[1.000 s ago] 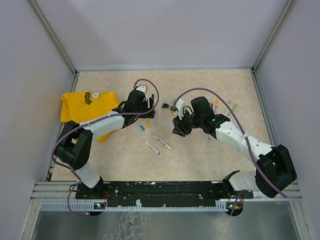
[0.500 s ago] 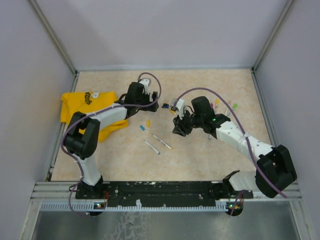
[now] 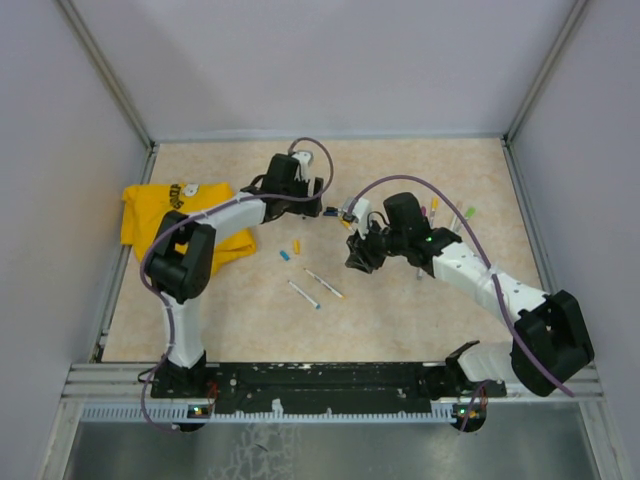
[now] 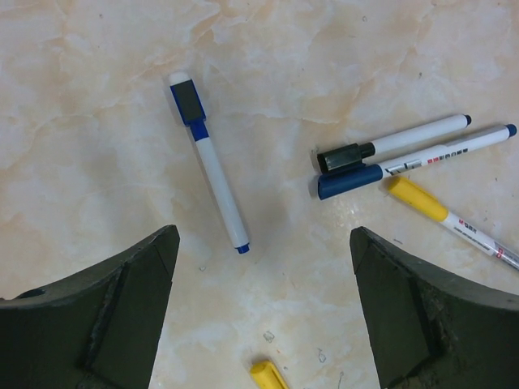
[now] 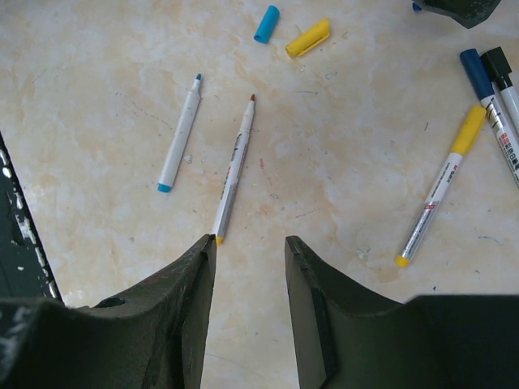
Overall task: Open the pen caps
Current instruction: Place the pen cap at the center of the board.
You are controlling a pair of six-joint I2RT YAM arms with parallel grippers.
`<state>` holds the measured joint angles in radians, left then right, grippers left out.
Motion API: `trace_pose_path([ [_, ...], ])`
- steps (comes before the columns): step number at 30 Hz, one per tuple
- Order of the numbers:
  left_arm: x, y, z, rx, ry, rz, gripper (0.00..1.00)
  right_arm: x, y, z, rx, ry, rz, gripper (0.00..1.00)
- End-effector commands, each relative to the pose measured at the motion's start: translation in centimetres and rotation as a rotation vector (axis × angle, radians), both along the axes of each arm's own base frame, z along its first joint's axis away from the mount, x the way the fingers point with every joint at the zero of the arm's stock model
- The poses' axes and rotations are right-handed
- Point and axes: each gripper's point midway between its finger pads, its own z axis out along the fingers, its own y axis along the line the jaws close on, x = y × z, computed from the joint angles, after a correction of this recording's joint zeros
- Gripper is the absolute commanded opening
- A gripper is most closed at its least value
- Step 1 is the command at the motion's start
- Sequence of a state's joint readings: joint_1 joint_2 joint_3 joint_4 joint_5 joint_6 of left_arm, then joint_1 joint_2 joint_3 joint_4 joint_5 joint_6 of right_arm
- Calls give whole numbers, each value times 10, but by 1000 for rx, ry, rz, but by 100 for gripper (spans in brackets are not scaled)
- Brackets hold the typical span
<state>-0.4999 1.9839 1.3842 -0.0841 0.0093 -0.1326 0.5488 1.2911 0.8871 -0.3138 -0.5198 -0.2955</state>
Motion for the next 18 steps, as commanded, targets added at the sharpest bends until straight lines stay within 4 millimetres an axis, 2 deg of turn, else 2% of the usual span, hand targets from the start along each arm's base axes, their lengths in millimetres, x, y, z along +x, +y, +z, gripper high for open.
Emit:
trace_pose_path([
  [1,9,-1,-3,37,16,-14,90,8,2,29,45,-77,7,40],
  [9,18,-3,-15,71,47,-10,86,8,2,29,46,-77,7,40],
  [18,29,-1,-28,125,73,1,71,8,2,28,47,-75,8,40],
])
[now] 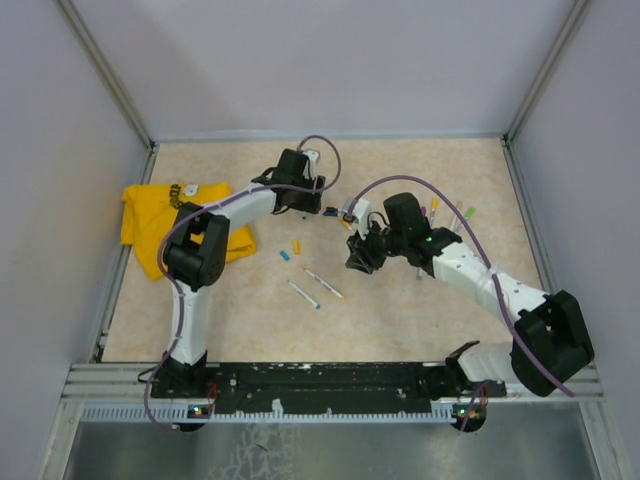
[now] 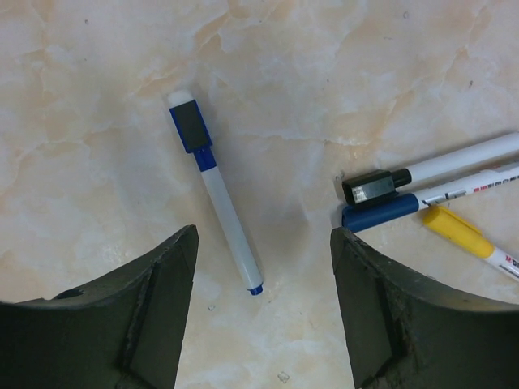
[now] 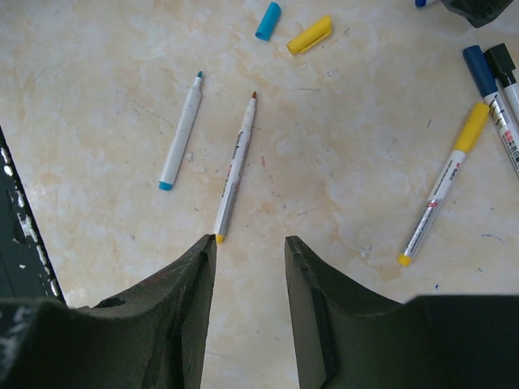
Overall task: Open the pen caps
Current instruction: Pick up the pen from the center of the board.
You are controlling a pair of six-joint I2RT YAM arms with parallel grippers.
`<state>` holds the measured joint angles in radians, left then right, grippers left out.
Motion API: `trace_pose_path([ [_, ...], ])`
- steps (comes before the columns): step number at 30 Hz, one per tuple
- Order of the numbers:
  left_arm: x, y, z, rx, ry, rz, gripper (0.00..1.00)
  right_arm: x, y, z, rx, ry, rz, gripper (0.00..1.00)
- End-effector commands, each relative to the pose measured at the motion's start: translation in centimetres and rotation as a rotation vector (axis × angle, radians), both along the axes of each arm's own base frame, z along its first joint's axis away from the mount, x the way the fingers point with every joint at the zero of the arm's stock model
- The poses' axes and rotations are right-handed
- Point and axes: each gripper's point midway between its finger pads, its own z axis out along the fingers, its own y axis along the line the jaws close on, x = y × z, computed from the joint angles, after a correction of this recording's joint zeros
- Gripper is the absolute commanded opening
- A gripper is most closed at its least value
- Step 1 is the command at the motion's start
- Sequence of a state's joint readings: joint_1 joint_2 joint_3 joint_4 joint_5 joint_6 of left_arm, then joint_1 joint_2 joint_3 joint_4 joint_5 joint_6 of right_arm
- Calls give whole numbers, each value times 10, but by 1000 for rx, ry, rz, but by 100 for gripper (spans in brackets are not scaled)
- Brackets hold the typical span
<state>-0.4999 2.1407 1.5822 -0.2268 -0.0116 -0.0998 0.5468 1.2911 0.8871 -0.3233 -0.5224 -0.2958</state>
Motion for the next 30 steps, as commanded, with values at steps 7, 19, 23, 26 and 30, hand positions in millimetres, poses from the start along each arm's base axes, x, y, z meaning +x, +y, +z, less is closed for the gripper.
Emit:
trace_pose_path([
  [7,22,6,-11,102,20,25,61,10,3,30,50,-84,8,40],
  [19,18,15,-27,156,63,44,38,9,3,28,49,-81,9,40],
  [23,14,17,-29,160,74,41,31,9,3,29,48,-82,8,40],
  [26,11,18,-31,164,81,40,24,9,3,29,51,-82,8,40],
  [30,10,24,-30,174,77,48,15,9,4,29,51,-79,10,40],
])
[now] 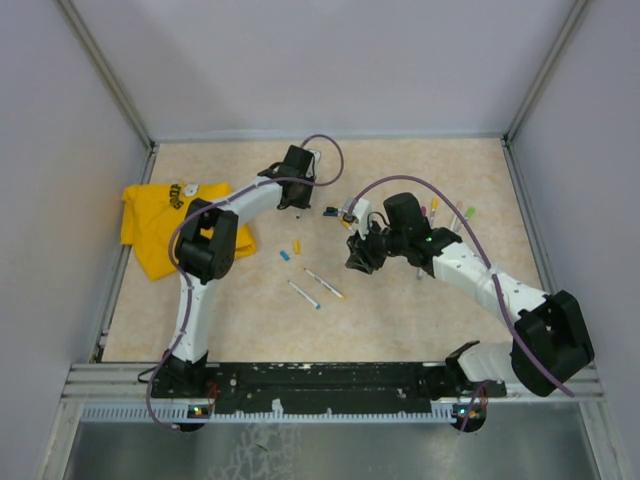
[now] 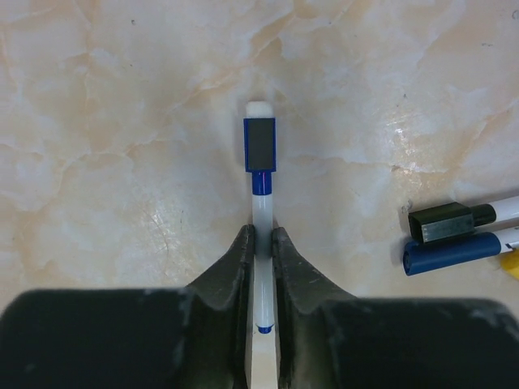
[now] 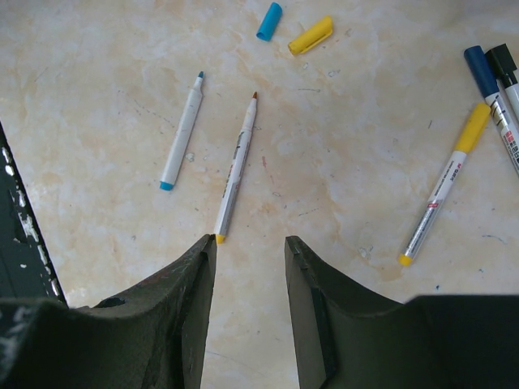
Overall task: Open the pen caps
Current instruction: Pick up the pen from the center of the board.
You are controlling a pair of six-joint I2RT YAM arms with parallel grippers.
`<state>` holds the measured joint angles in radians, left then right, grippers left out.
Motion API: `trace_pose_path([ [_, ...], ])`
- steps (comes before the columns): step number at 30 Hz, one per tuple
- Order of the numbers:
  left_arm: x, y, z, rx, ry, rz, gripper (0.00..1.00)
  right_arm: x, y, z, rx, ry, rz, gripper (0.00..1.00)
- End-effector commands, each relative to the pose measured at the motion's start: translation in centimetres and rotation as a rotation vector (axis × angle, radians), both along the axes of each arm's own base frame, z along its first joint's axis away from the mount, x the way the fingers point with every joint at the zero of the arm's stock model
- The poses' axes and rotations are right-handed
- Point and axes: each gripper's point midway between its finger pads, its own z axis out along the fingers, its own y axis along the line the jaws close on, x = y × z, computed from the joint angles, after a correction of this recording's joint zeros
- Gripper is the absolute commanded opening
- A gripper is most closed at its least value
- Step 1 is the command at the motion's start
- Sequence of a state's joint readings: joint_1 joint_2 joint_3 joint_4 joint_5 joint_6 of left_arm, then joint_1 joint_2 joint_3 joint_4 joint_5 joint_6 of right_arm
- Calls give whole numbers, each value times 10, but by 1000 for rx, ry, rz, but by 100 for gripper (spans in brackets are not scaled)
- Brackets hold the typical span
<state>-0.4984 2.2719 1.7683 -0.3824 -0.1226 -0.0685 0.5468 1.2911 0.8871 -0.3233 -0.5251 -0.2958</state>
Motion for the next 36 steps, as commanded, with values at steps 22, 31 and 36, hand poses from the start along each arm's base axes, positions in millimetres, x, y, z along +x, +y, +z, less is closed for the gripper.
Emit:
trace_pose_path([
  [22,-53,12,105,-253,-207,-14,0,-4,12,45,175,-6,43,40],
  [31,-134,-15,139,-639,-193,-162,0,-17,18,59,323,61,89,41],
  [36,-178,-18,158,-854,-228,-211,0,-21,21,57,370,105,102,45],
])
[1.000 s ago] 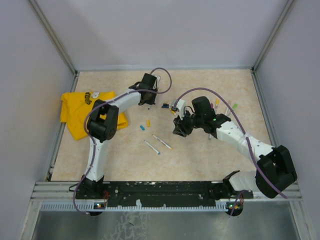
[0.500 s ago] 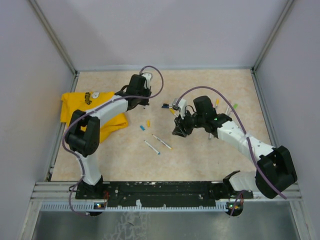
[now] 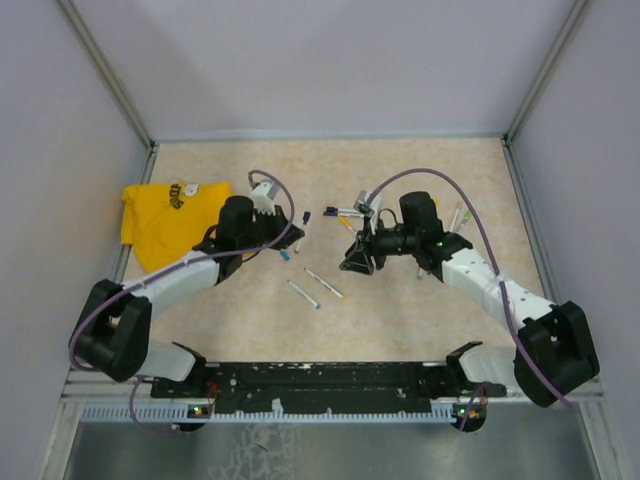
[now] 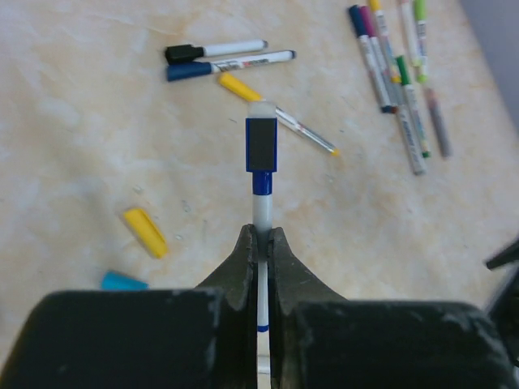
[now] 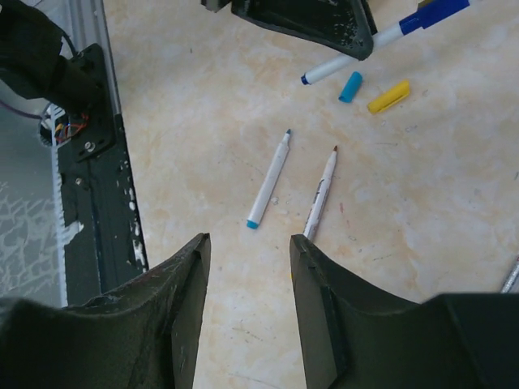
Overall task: Open the pen caps
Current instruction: Pick up the pen from the center of the board.
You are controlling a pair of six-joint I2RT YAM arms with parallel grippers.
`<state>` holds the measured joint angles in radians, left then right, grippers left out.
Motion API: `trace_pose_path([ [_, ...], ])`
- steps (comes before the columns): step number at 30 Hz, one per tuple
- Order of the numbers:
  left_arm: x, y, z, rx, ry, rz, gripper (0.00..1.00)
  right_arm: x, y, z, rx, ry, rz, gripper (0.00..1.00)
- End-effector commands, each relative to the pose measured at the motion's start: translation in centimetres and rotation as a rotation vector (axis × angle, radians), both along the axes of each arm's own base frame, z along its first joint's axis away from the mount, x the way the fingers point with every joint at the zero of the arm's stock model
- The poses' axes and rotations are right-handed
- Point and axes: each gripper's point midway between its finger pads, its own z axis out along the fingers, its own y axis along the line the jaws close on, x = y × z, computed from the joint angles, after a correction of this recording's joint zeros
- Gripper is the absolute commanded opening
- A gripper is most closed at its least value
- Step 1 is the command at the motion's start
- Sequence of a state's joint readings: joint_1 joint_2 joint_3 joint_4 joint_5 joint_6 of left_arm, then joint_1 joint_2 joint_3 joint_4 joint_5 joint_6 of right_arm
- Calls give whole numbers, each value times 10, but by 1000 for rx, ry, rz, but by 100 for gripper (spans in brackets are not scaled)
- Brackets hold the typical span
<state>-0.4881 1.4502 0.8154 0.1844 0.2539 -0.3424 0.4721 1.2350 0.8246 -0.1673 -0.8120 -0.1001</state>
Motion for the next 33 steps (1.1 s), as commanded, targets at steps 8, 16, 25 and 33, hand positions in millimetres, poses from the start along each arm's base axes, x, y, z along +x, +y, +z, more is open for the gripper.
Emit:
trace_pose_path([
  [8,-68,-40,72,-516,-131,-172,0,-3,12,20,163,26,35,50],
  [16,-87,-67,84,-604,-187,-162,0,7,16,16,248,58,-65,53],
  [25,-92,-77,85,-655,-191,-147,0,3,19,22,325,132,-79,53],
  [33,-97,-86,85,-677,-182,-169,0,7,21,18,337,192,-122,46],
])
